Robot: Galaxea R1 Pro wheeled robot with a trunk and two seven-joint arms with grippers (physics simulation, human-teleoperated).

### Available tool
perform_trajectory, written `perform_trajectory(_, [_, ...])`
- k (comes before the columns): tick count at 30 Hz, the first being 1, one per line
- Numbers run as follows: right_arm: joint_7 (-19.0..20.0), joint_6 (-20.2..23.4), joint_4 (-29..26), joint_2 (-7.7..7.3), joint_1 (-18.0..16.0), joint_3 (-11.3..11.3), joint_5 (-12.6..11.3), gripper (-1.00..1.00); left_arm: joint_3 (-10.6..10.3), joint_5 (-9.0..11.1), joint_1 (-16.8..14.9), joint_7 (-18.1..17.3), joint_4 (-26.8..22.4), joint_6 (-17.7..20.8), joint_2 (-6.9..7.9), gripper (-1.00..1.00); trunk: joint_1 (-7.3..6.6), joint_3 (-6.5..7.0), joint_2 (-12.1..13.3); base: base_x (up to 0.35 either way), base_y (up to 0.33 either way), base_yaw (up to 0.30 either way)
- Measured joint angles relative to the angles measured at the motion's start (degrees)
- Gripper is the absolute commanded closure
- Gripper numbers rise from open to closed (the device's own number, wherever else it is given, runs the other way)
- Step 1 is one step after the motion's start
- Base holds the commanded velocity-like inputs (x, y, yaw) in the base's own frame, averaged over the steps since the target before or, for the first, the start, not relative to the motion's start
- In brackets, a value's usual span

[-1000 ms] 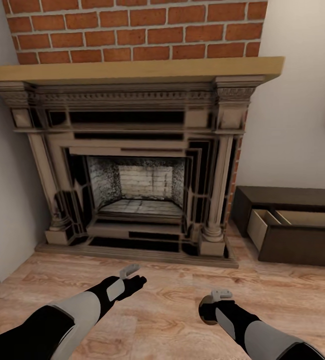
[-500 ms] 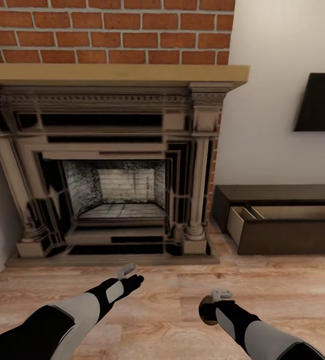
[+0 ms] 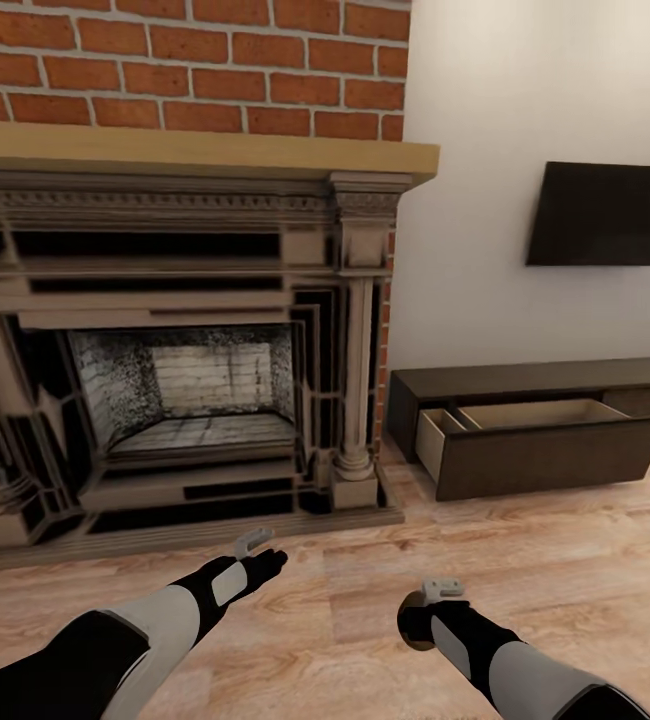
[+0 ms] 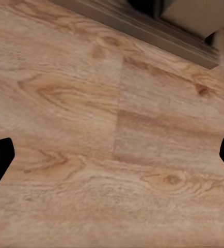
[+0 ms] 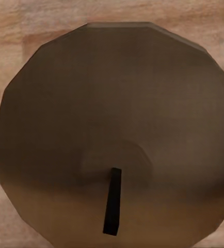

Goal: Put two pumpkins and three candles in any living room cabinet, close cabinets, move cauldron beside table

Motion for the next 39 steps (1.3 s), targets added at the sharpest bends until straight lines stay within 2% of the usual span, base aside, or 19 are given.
perform_trajectory(39, [0.00,0.00,0.00,-0.05,0.00,0.00,0.00,1.00,-0.01,-0.09,0.00,0.00,0.00,-0.01,-0.11,-1.00,0.00,0.03,0.00,0.000,0.000,-0.292])
